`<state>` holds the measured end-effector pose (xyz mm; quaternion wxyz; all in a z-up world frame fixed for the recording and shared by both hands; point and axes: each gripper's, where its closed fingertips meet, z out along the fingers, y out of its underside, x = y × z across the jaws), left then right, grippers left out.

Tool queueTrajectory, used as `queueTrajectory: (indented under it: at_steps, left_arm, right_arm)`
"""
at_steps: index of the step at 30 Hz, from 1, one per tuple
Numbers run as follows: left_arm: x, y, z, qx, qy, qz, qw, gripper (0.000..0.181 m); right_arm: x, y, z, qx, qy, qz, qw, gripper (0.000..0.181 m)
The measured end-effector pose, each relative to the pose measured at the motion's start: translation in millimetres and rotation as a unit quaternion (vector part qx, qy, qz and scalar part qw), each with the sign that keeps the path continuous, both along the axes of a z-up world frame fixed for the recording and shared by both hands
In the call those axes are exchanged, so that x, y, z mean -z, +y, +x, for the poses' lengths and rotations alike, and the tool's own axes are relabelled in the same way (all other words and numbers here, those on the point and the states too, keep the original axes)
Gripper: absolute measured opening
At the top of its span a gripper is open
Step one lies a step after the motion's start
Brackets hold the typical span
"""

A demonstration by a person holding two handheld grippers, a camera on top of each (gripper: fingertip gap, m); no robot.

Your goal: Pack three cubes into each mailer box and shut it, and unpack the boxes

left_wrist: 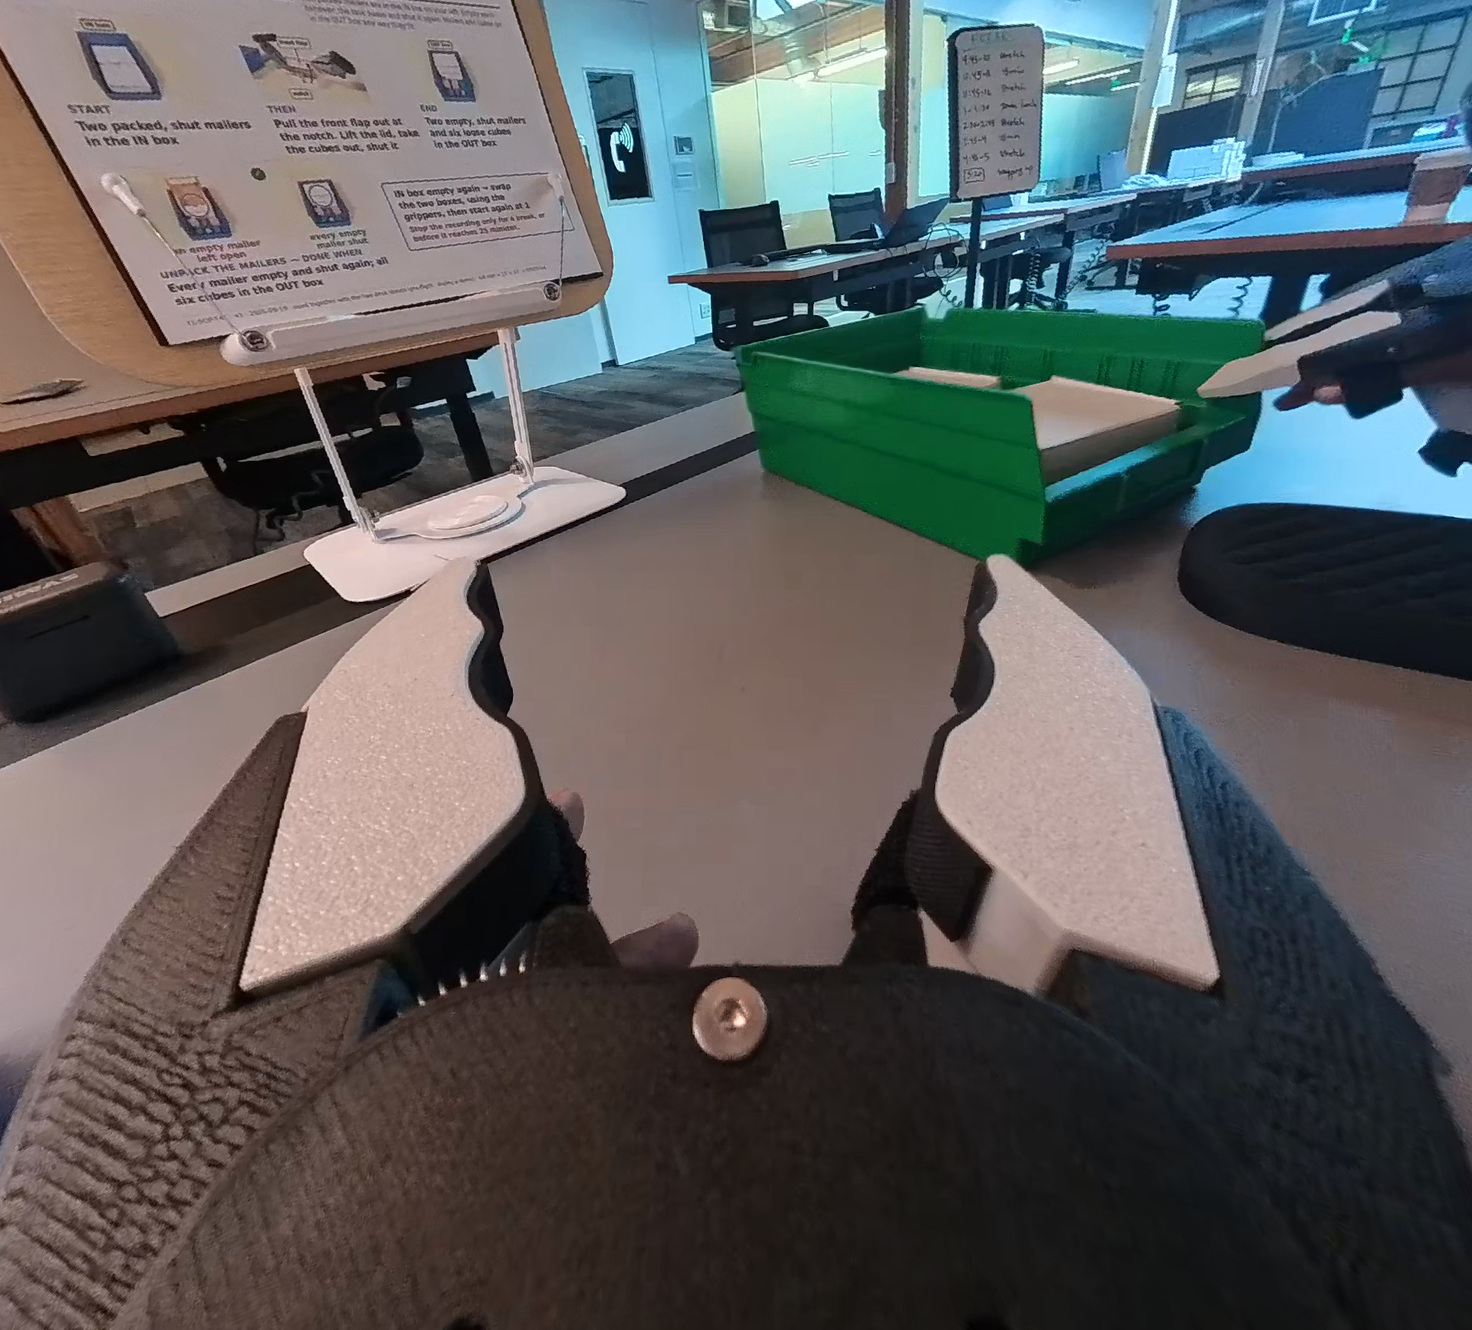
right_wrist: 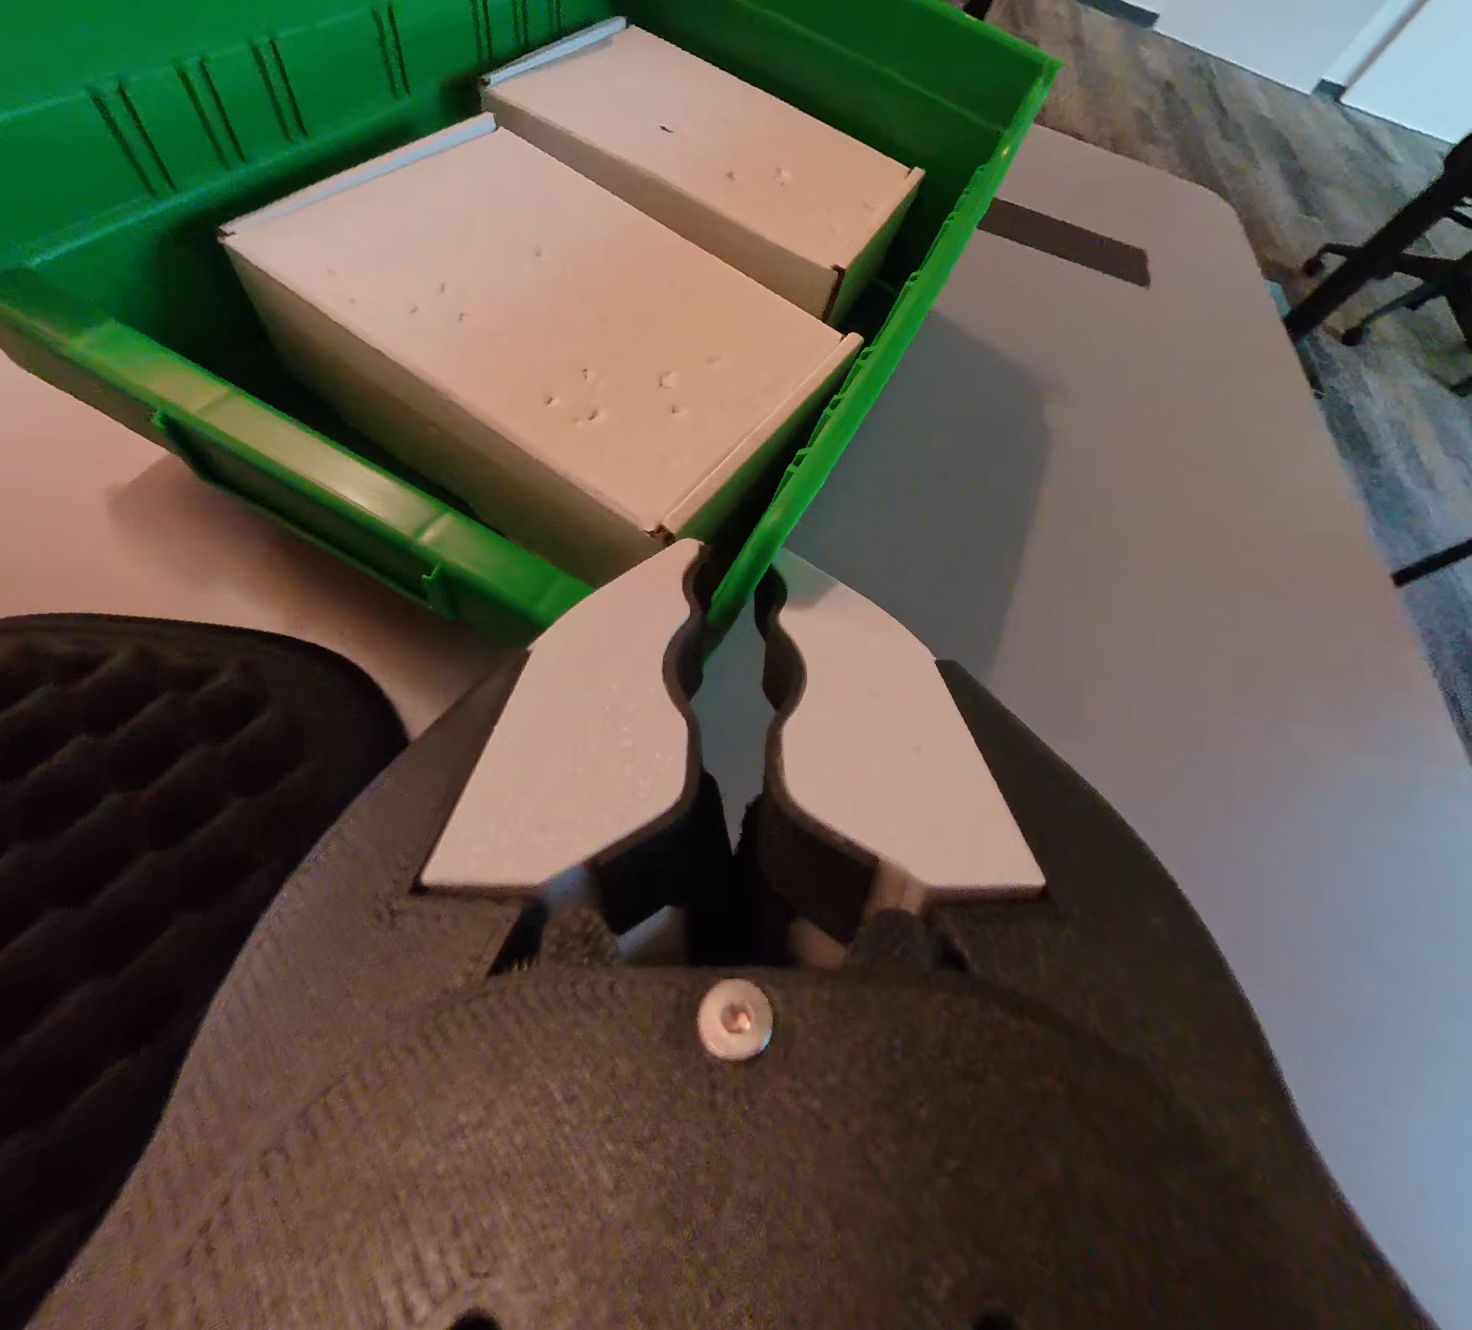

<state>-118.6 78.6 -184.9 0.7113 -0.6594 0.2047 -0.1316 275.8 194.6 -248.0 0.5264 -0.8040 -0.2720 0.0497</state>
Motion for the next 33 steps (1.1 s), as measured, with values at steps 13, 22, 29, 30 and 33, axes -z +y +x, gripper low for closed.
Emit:
queueTrajectory:
  at_steps: [13,22,29,30,33]
  left_arm:
    - [-4,-4,4,0.006,0.01,0.021,1.0,0.11]
    - [-2,-3,2,0.0,0.008,0.011,1.0,0.101]
    - [8,8,-4,-0.035,0.009,-0.028,0.999,0.077]
    - [9,12,-9,-0.049,0.0,-0.04,0.998,0.073]
    - [25,26,-21,-0.078,-0.028,-0.117,0.99,0.063]
  right_arm:
    - [1,-28,-112,-0.116,-0.06,-0.003,0.991,0.015]
    - [2,-40,-167,-0.182,-0.104,-0.016,0.978,0.019]
    - [2,-59,-213,-0.265,-0.043,-0.009,0.963,0.027]
    - [2,-59,-216,-0.268,-0.046,-0.001,0.962,0.027]
    - [2,-60,-221,-0.279,-0.038,0.007,0.96,0.033]
